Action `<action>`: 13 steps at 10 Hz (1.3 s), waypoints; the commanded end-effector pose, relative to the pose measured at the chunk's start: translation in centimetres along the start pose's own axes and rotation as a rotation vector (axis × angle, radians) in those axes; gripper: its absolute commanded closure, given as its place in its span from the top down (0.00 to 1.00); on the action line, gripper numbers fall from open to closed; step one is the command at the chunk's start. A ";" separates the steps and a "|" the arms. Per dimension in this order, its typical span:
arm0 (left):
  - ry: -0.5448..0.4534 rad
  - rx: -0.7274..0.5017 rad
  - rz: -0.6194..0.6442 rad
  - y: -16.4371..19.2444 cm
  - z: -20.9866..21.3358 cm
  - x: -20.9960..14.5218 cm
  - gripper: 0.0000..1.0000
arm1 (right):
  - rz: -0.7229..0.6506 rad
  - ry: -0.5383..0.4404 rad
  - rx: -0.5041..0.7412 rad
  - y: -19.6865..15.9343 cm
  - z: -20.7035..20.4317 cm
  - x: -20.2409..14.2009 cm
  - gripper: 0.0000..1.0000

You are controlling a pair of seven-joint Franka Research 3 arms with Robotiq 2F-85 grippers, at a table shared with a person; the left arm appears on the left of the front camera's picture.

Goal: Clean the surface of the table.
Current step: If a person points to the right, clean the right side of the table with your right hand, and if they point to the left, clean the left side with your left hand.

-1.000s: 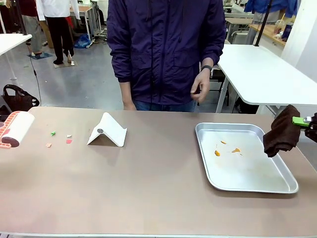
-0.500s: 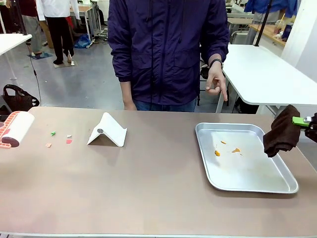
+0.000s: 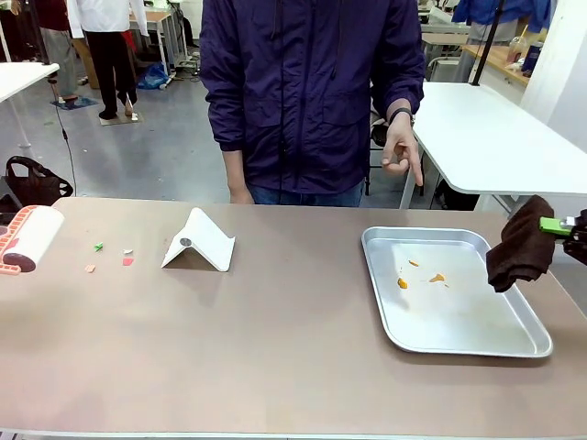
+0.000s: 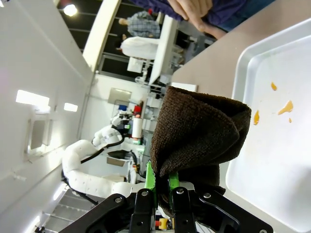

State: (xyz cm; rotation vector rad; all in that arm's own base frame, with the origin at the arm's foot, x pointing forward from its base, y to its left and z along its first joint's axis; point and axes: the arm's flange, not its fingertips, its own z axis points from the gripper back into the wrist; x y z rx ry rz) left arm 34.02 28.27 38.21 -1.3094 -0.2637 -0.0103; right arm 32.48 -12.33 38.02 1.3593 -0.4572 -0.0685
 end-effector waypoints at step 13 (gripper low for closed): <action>0.009 -0.001 -0.007 -0.5 0.0 -0.2 0.00 | -0.038 0.359 -0.983 -2.4 -13.5 9.0 0.12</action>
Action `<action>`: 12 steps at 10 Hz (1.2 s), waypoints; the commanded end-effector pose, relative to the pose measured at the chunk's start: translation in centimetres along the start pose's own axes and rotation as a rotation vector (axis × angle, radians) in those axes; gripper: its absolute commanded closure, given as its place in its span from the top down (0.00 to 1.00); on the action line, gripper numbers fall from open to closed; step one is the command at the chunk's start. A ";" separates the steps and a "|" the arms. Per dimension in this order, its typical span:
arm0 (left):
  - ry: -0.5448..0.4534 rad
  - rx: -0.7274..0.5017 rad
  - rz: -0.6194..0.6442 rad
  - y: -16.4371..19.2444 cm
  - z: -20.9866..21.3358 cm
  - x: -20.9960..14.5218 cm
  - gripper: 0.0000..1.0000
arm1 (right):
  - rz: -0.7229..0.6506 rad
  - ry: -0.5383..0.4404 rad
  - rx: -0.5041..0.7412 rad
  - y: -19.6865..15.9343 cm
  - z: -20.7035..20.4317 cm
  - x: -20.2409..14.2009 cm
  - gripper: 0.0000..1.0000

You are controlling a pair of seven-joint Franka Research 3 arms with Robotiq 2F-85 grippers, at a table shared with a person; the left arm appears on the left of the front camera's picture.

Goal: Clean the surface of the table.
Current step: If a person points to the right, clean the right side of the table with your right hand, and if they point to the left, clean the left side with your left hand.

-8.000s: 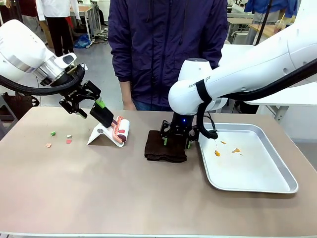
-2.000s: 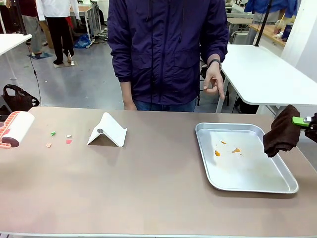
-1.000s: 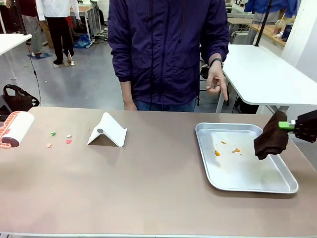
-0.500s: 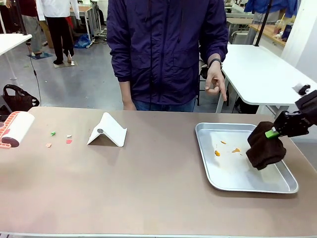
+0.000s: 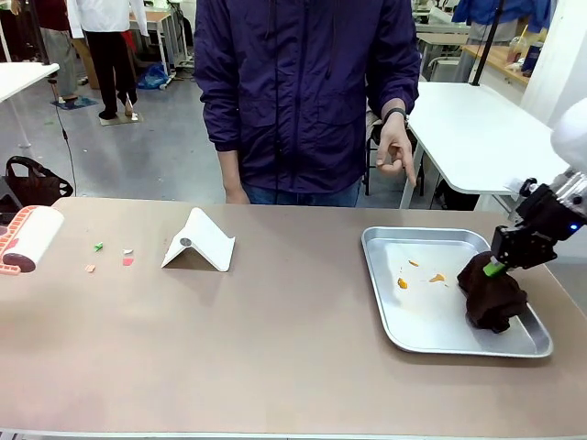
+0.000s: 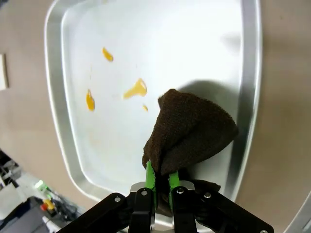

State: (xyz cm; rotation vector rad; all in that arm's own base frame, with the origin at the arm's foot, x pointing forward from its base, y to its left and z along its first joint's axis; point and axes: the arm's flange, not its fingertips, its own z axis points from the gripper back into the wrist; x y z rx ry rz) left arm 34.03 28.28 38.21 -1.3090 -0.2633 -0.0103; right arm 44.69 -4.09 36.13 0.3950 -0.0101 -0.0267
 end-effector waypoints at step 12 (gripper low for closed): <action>0.009 -0.002 -0.007 -0.5 0.0 -0.2 0.00 | 0.115 -0.024 0.090 8.4 -9.2 7.2 0.12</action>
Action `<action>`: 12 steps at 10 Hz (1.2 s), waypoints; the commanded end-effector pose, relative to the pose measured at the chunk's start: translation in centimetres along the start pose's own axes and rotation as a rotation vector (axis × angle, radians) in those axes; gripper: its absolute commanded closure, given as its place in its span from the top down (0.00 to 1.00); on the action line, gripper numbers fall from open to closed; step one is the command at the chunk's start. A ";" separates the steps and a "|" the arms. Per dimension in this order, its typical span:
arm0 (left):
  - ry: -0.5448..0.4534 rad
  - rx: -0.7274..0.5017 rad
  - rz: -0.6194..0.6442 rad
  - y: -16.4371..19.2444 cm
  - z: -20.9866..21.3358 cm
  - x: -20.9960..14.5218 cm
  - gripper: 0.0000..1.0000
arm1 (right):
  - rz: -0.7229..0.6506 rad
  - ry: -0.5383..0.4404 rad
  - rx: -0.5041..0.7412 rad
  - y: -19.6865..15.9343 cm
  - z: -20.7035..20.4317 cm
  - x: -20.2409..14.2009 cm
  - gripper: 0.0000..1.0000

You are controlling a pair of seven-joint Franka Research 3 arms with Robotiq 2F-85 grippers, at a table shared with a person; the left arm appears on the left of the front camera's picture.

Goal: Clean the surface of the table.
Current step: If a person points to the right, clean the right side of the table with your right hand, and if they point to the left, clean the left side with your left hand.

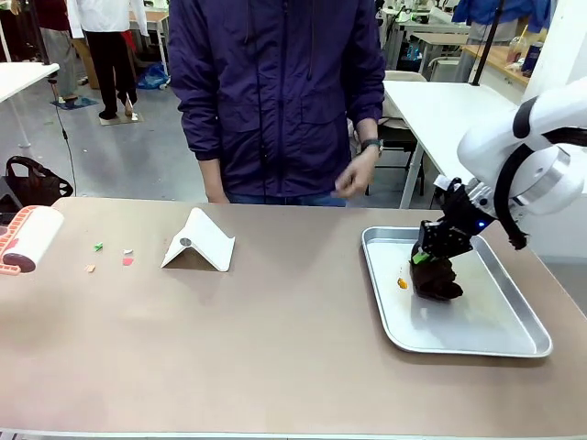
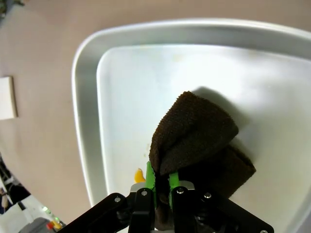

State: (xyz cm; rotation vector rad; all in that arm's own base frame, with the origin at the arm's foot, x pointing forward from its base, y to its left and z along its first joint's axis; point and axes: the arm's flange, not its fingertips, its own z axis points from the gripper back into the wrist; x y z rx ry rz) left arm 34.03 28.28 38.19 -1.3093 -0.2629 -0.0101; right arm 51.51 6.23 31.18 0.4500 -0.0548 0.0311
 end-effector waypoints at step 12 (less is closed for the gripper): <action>0.009 -0.002 -0.008 -0.5 0.0 -0.2 0.00 | 0.161 0.046 -0.152 4.6 -2.6 -0.7 0.12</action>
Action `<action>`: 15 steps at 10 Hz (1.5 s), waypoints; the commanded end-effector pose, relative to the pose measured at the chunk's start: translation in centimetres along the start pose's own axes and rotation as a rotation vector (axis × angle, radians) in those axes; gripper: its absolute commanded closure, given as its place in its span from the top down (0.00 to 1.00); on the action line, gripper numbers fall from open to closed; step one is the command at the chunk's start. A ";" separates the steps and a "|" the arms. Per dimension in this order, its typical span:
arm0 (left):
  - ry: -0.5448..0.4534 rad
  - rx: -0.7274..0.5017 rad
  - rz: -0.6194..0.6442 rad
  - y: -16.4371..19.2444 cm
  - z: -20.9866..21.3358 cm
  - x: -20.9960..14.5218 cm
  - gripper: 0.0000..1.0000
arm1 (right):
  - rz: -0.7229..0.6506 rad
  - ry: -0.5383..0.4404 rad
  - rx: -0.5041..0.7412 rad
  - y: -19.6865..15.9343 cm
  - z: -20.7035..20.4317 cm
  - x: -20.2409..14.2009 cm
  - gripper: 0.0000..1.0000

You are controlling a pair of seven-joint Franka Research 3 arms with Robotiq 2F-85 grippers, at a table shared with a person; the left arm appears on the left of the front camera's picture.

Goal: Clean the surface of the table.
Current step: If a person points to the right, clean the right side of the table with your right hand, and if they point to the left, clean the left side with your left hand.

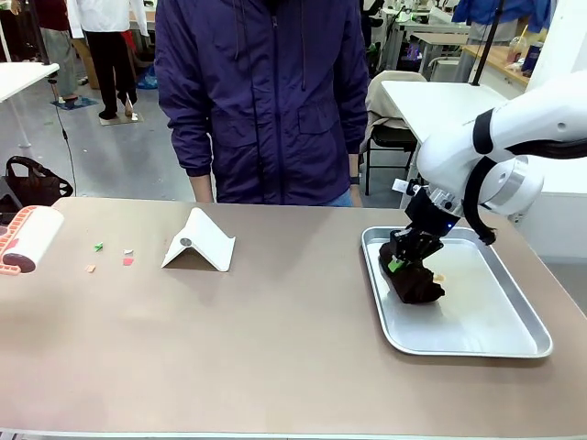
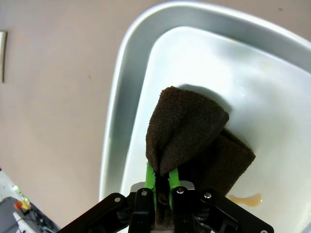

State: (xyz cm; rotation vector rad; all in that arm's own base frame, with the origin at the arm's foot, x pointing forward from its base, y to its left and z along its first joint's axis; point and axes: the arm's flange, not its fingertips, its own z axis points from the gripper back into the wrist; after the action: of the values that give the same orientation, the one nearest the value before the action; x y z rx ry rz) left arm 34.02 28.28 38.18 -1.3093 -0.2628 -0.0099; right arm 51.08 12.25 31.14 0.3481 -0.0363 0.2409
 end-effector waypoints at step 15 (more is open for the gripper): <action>0.009 -0.002 -0.008 -0.5 0.0 -0.2 0.00 | -0.328 -0.223 0.551 -7.9 6.6 -4.0 0.12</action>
State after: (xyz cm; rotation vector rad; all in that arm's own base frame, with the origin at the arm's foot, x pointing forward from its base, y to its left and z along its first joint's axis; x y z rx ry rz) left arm 34.02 28.29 38.20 -1.3090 -0.2632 -0.0102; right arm 50.35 2.77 34.66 0.8932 -0.1095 -0.1387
